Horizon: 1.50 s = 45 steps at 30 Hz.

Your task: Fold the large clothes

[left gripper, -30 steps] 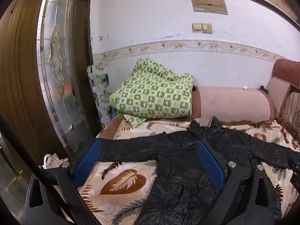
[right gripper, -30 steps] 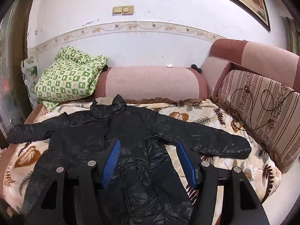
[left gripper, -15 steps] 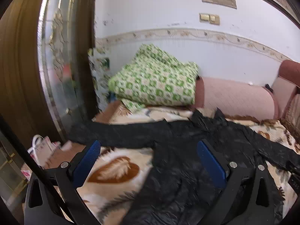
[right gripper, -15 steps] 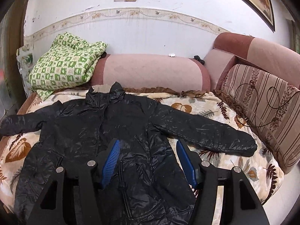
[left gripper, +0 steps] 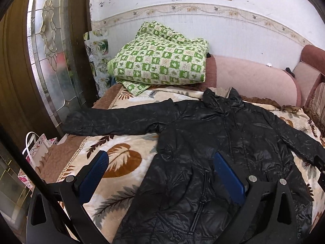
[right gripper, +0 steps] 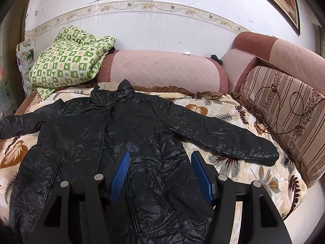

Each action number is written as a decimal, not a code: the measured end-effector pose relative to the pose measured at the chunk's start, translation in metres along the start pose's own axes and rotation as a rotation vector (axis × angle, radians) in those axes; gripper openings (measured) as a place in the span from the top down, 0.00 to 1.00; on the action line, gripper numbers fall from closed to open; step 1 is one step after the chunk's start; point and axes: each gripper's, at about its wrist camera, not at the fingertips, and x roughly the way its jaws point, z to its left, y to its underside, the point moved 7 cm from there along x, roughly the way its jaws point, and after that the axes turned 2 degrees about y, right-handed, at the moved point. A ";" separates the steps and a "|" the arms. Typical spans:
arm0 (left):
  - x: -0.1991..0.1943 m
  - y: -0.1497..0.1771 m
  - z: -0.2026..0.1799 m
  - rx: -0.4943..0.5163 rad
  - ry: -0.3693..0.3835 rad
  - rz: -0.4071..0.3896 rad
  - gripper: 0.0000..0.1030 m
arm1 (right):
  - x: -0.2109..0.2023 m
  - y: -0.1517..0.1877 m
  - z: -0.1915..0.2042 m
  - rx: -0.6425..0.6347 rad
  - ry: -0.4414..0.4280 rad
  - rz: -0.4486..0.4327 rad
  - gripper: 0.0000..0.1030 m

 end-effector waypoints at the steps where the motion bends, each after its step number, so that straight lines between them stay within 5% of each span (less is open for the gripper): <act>1: 0.003 0.000 0.004 -0.008 -0.003 0.004 0.00 | 0.001 0.001 0.001 0.000 0.000 0.004 0.36; 23: 0.065 0.000 0.116 -0.139 -0.176 0.061 0.00 | 0.035 0.010 0.036 -0.048 -0.019 0.067 0.36; 30: 0.090 -0.003 0.151 -0.212 -0.126 0.080 0.00 | 0.042 0.019 0.044 -0.060 -0.046 0.096 0.35; 40: 0.154 -0.010 0.285 -0.494 -0.072 0.126 0.00 | 0.056 0.039 0.061 -0.081 -0.084 0.138 0.32; 45: 0.193 0.009 0.335 -0.738 0.046 0.155 0.01 | 0.068 0.047 0.073 -0.097 -0.091 0.170 0.32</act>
